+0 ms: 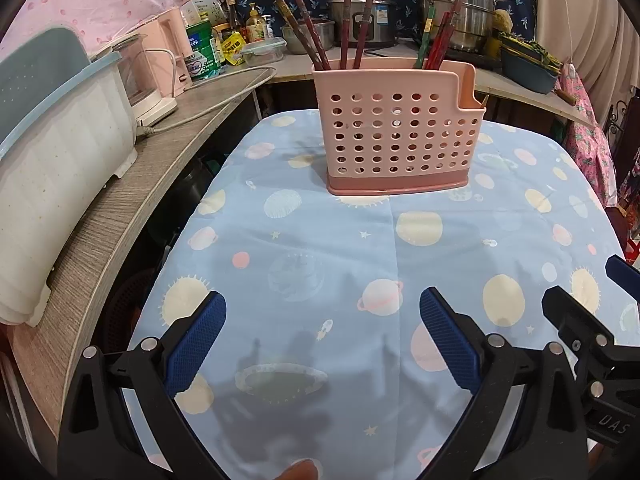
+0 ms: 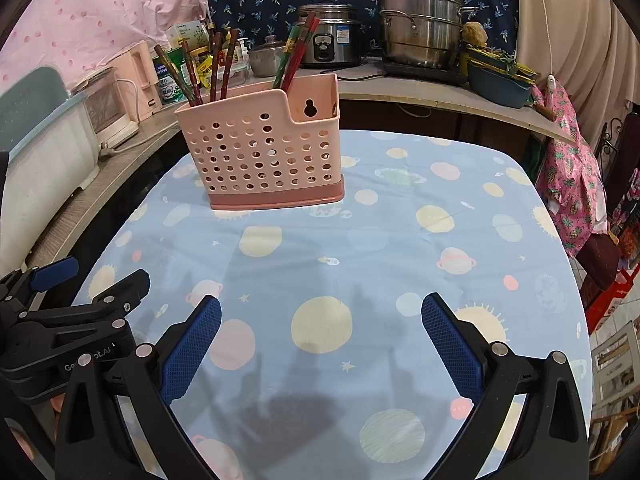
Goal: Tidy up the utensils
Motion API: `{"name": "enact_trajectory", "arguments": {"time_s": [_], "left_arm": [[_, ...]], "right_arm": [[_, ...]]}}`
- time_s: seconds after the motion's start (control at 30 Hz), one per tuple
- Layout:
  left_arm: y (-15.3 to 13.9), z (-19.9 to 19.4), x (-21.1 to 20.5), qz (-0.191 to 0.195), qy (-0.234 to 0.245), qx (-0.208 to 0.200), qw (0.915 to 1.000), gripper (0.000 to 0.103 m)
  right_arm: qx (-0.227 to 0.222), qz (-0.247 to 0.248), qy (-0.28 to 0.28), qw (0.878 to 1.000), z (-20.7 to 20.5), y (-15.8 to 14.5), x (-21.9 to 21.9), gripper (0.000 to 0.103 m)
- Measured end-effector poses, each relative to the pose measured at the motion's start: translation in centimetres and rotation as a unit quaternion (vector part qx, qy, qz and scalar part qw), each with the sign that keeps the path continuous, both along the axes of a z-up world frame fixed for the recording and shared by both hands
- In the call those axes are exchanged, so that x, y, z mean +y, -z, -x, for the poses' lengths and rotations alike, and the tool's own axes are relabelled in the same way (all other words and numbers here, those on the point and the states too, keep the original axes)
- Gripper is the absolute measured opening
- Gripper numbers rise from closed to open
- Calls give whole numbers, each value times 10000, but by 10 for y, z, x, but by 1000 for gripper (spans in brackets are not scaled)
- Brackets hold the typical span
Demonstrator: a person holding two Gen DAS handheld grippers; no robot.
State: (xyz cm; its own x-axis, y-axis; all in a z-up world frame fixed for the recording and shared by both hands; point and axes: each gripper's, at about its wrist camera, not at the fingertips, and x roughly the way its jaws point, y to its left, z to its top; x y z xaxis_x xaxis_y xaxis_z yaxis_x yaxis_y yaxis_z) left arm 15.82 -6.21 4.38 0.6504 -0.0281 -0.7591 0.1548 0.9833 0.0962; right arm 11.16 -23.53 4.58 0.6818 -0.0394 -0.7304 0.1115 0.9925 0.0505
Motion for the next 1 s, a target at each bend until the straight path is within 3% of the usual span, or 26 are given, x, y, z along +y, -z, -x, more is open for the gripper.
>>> {"name": "enact_trajectory", "arguments": {"time_s": [1.0], "left_arm": [[3, -3, 3, 4, -202, -75, 9998, 93]], "right_arm": [[53, -32, 22, 10000, -6, 8, 2, 97]]}}
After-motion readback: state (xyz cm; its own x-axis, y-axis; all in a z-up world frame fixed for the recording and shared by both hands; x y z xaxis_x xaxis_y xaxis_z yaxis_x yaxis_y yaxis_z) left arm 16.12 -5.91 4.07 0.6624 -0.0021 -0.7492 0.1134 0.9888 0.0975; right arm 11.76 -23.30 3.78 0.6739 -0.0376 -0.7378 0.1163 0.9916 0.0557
